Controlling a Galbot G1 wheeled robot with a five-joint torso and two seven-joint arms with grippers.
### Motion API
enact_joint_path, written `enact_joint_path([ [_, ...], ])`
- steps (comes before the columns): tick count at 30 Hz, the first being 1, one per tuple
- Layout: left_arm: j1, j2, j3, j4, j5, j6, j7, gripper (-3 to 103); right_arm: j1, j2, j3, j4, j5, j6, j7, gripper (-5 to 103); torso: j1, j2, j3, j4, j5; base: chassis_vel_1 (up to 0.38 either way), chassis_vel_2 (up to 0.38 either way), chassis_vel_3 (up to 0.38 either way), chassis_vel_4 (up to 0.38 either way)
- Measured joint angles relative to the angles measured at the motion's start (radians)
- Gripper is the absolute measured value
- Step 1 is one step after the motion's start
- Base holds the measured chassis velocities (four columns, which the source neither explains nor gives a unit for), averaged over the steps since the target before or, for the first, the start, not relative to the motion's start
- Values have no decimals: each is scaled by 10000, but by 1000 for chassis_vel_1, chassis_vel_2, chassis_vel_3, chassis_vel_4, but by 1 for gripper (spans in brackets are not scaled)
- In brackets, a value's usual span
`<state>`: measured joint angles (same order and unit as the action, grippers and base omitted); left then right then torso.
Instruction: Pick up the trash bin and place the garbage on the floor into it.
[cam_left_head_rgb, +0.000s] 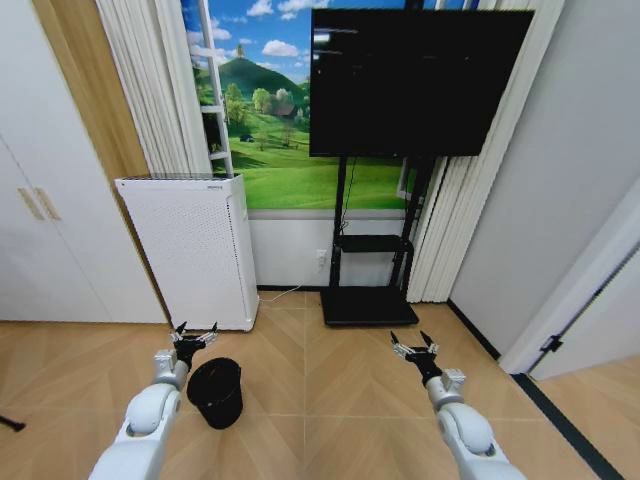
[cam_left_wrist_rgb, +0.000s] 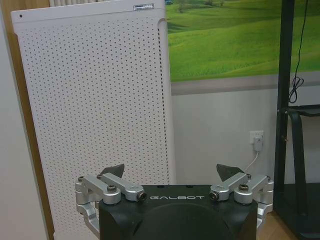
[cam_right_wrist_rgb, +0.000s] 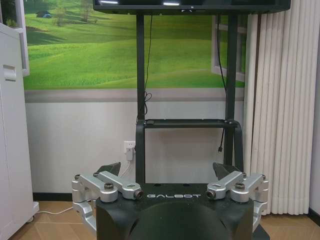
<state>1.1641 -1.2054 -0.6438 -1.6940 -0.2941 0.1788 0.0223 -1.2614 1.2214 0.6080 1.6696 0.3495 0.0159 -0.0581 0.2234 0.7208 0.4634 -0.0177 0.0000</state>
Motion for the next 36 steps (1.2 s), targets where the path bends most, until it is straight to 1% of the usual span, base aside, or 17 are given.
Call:
enact_joint_path([
  [3, 0, -3, -9, 0, 4, 0, -2, 100, 2, 0, -3, -19, -10, 5, -33, 100, 30, 72, 40, 0, 1, 0, 0, 0, 0],
  [10, -36, -94, -7, 41, 137, 0, -6, 100, 37, -49, -7, -161, -24, 93, -86, 100, 168, 394, 223, -2, 0, 0, 0, 0, 0],
  [11, -37, -131, 12, 40, 123, 0, -14, 100, 46, -67, -13, -203, -22, 122, -93, 100, 200, 475, 272, 0, 0, 0, 0, 0, 0],
  [14, -37, -154, 27, 35, 57, 0, -42, 100, 51, -79, -13, -225, -15, 136, -100, 100, 215, 511, 294, -1, 0, 0, 0, 0, 0],
  [16, -35, -243, 59, 1, -144, 46, -158, 100, 62, -112, -17, -285, 17, 179, -113, 100, 250, 596, 343, -1, 1, 0, 0, 0, 0],
  [20, -33, -299, 82, -19, -164, 87, -209, 100, 63, -154, -16, -308, 38, 190, -127, 100, 295, 701, 402, -2, 0, 0, 0, 0, 0],
  [27, -68, -349, 107, -5, -81, 102, -212, 100, 42, -205, 3, -308, 74, 198, -139, 100, 453, 1061, 603, -2, 1, 0, 0, 0, 0],
  [32, -68, -320, 122, 68, -172, 54, -213, 100, 25, -133, 11, -279, 44, 198, -130, 100, 525, 1228, 698, -2, -1, 0, 0, 0, 0],
  [33, -60, -298, 148, 75, -240, -30, -270, 100, 17, -95, 12, -265, 20, 194, -122, 100, 545, 1275, 725, -2, 0, 0, 0, 0, 0],
  [35, -25, -306, 177, 22, -491, -91, -598, 100, -64, 93, 38, -124, -31, 106, -84, 100, 575, 1345, 767, -1, 0, 0, 0, 0, 0],
  [36, -25, -306, 177, 22, -491, -91, -598, 100, -64, 93, 38, -124, -31, 106, -84, 100, 575, 1345, 767, -1, 0, 0, 0, 0, 0],
])
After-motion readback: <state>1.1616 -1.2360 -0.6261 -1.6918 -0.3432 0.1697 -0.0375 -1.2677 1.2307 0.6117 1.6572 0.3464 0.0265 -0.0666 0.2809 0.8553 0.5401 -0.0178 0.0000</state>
